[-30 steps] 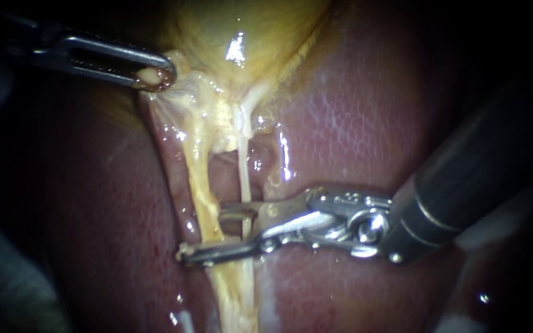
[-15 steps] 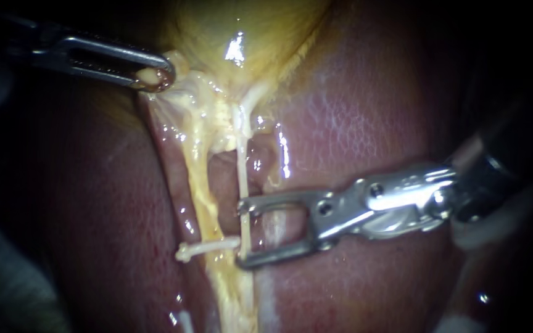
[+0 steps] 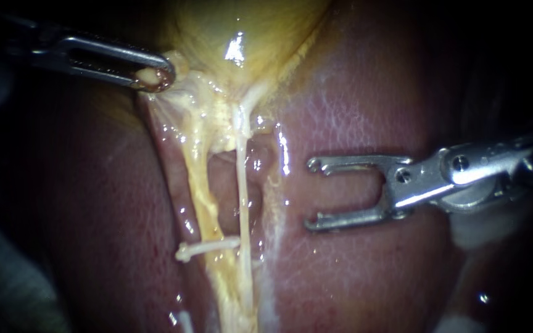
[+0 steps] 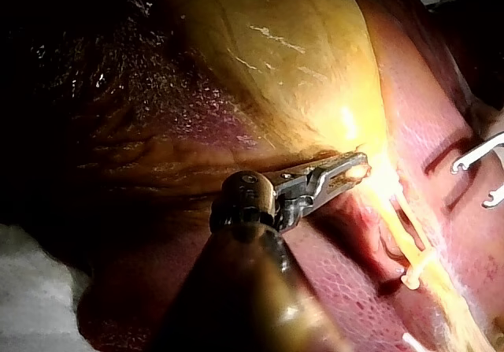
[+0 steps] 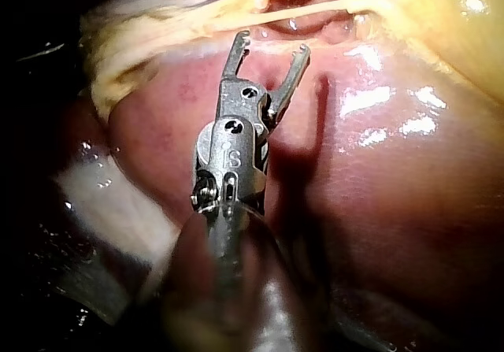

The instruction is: Going back first clip left tube

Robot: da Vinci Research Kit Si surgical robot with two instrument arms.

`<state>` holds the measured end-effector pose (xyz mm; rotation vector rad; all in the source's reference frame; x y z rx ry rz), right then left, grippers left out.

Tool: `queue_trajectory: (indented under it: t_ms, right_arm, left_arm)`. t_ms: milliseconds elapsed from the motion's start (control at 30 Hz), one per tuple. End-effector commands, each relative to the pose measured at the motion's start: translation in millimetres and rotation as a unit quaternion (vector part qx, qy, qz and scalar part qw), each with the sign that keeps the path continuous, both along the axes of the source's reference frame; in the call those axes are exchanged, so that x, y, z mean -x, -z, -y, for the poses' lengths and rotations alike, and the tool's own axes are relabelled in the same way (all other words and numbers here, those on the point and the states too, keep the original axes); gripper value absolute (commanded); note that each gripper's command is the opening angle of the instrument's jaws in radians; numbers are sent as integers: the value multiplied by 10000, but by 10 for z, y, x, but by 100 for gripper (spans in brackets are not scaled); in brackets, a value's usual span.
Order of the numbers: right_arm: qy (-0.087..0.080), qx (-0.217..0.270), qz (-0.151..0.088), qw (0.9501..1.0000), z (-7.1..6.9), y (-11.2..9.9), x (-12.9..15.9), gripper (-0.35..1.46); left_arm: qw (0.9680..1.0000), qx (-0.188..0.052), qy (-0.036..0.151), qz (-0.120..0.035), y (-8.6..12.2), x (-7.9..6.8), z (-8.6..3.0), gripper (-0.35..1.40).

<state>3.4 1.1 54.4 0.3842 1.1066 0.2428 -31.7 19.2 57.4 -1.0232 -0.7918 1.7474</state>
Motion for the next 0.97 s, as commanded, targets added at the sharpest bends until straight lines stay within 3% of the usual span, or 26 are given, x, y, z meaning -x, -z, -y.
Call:
queue_trajectory:
  t_ms: [33, 567, 967]
  right_arm:
    - [14, 17, -4, 10000, 0, 0, 0, 50]
    - [67, 70, 5, 10000, 0, -1, 8, 50]
    - [70, 71, 3, 10000, 0, -1, 9, 50]
  left_arm:
    - [10000, 8, 11, -13, -3, 2, 2, -35]
    - [10000, 85, -43, 12, -53, 34, 17, -35]
    - [9999, 77, -81, 17, -57, 38, 19, -35]
